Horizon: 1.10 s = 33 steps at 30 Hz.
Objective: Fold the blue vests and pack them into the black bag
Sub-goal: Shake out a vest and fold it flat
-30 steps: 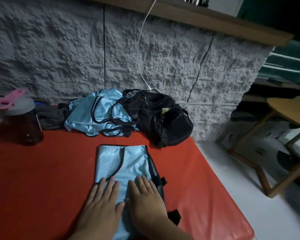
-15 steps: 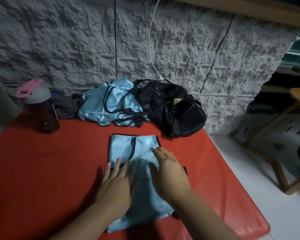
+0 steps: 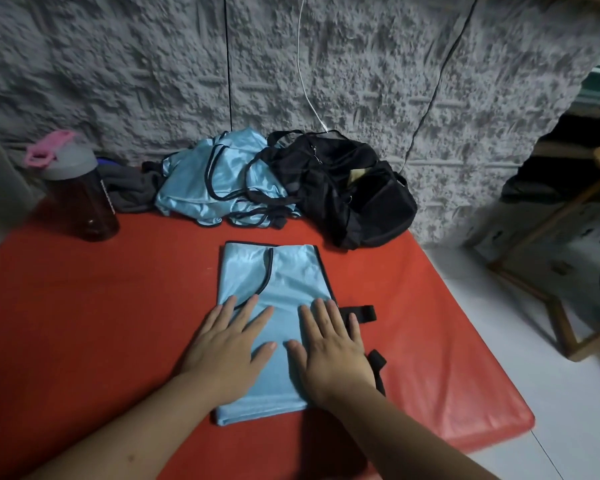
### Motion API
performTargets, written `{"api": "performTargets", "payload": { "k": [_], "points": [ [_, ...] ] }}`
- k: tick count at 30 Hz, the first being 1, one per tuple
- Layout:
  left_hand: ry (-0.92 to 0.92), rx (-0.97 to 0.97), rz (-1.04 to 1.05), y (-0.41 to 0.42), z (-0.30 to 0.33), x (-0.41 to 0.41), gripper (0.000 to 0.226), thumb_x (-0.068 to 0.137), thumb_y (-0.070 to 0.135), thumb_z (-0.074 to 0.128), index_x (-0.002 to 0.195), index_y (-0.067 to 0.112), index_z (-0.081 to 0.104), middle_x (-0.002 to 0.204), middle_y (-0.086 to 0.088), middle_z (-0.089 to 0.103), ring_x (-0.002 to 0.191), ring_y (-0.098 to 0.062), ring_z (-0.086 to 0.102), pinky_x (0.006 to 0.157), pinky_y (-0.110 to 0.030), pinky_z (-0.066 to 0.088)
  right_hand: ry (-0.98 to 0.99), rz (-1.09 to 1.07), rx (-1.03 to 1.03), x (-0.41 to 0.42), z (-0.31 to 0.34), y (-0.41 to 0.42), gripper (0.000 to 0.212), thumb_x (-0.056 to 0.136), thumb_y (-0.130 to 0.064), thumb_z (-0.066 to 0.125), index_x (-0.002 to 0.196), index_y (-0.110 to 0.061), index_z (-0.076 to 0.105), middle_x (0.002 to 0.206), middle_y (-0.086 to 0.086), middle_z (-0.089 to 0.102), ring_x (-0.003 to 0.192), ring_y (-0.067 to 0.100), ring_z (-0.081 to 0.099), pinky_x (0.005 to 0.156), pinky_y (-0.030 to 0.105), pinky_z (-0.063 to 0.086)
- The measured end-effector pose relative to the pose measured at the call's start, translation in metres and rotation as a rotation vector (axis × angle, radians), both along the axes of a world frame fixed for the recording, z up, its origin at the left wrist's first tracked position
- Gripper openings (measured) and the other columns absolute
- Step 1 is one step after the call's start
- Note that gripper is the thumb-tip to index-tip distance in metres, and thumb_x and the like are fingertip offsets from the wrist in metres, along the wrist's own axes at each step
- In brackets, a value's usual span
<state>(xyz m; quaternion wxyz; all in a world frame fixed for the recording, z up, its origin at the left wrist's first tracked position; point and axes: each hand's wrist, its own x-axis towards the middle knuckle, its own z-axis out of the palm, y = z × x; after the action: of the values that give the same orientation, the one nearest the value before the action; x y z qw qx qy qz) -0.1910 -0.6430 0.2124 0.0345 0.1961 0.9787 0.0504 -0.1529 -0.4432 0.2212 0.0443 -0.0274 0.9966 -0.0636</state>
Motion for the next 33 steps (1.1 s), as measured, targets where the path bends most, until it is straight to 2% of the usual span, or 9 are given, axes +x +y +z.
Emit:
{"api": "performTargets", "payload": {
  "k": [6, 9, 12, 15, 17, 20, 24, 29, 33],
  "points": [
    [0.085, 0.016, -0.085, -0.001, 0.010, 0.010, 0.069, 0.099, 0.060, 0.008, 0.160, 0.030, 0.018, 0.169, 0.003, 0.003, 0.155, -0.022, -0.016, 0.122, -0.052, -0.006, 0.003, 0.008, 0.043, 0.004, -0.003, -0.009, 0.069, 0.102, -0.055, 0.005, 0.163, -0.023, -0.005, 0.170, 0.004, -0.013, 0.151, 0.019, -0.029, 0.121, 0.052, -0.018],
    [0.062, -0.020, -0.209, -0.004, 0.000, 0.026, 0.070, 0.100, 0.061, 0.013, 0.162, 0.029, 0.012, 0.169, 0.005, 0.001, 0.154, -0.020, -0.016, 0.122, -0.050, -0.004, -0.015, 0.054, 0.033, 0.018, -0.008, -0.018, 0.074, 0.096, -0.054, -0.008, 0.162, -0.020, -0.007, 0.169, 0.005, -0.014, 0.147, 0.018, -0.032, 0.119, 0.050, -0.018],
    [0.041, -0.040, -0.221, -0.013, -0.005, 0.031, 0.069, 0.100, 0.066, 0.017, 0.161, 0.034, 0.012, 0.169, 0.005, 0.007, 0.155, -0.023, -0.008, 0.121, -0.047, 0.000, 0.056, 0.016, -0.002, 0.025, -0.013, -0.022, 0.073, 0.101, -0.056, -0.008, 0.162, -0.018, 0.004, 0.170, 0.009, 0.000, 0.150, 0.022, -0.023, 0.120, 0.050, -0.012],
    [0.029, -0.002, -0.228, -0.012, -0.004, 0.028, 0.070, 0.098, 0.067, 0.017, 0.161, 0.037, 0.008, 0.168, 0.007, 0.003, 0.155, -0.022, -0.009, 0.121, -0.045, -0.003, -0.087, -0.003, 0.016, 0.024, -0.001, -0.024, 0.076, 0.095, -0.056, -0.008, 0.162, -0.020, -0.009, 0.169, 0.009, -0.013, 0.153, 0.023, -0.025, 0.124, 0.051, -0.012],
    [0.056, 0.078, -0.206, -0.009, 0.003, 0.019, 0.070, 0.096, 0.064, 0.020, 0.161, 0.037, 0.014, 0.168, 0.007, 0.010, 0.156, -0.019, -0.002, 0.122, -0.042, -0.002, -0.103, 0.003, 0.036, 0.014, 0.017, -0.029, 0.078, 0.095, -0.051, 0.009, 0.162, -0.014, -0.005, 0.169, 0.013, -0.010, 0.155, 0.027, -0.018, 0.123, 0.050, -0.014],
    [0.105, 0.149, -0.108, -0.005, 0.017, -0.008, 0.074, 0.092, 0.052, 0.012, 0.158, 0.024, 0.030, 0.167, 0.000, 0.019, 0.156, -0.019, 0.005, 0.126, -0.038, 0.000, 0.113, 0.081, -0.070, -0.024, 0.039, -0.035, 0.074, 0.098, -0.038, 0.038, 0.162, -0.010, 0.013, 0.169, 0.014, 0.008, 0.157, 0.028, 0.001, 0.124, 0.043, -0.006],
    [0.011, 0.186, 0.017, -0.006, 0.018, -0.040, 0.092, 0.079, 0.061, -0.006, 0.160, 0.024, 0.017, 0.169, 0.003, 0.005, 0.156, -0.018, -0.005, 0.124, -0.035, -0.001, 0.120, 0.101, -0.158, -0.097, 0.044, -0.024, 0.071, 0.104, -0.021, 0.042, 0.163, -0.014, 0.003, 0.171, 0.007, 0.000, 0.157, 0.023, -0.006, 0.127, 0.037, -0.001],
    [-0.032, 0.039, 0.095, -0.012, -0.006, -0.045, 0.093, 0.078, 0.068, -0.013, 0.161, 0.028, -0.006, 0.168, 0.009, -0.014, 0.153, -0.009, -0.018, 0.125, -0.037, -0.007, -0.003, -0.007, -0.085, -0.127, 0.003, -0.012, 0.066, 0.105, -0.053, 0.022, 0.163, -0.027, 0.004, 0.171, 0.000, -0.003, 0.156, 0.018, -0.012, 0.127, 0.043, -0.003],
    [-0.064, 0.005, 0.184, -0.003, 0.000, -0.043, 0.093, 0.081, 0.066, -0.006, 0.161, 0.019, -0.006, 0.168, 0.003, -0.013, 0.153, -0.011, -0.016, 0.125, -0.040, -0.008, 0.009, -0.116, -0.068, -0.127, -0.007, -0.011, 0.077, 0.099, -0.063, 0.015, 0.163, -0.022, 0.004, 0.171, 0.000, -0.004, 0.156, 0.018, -0.013, 0.126, 0.045, -0.004]
  ]
}}
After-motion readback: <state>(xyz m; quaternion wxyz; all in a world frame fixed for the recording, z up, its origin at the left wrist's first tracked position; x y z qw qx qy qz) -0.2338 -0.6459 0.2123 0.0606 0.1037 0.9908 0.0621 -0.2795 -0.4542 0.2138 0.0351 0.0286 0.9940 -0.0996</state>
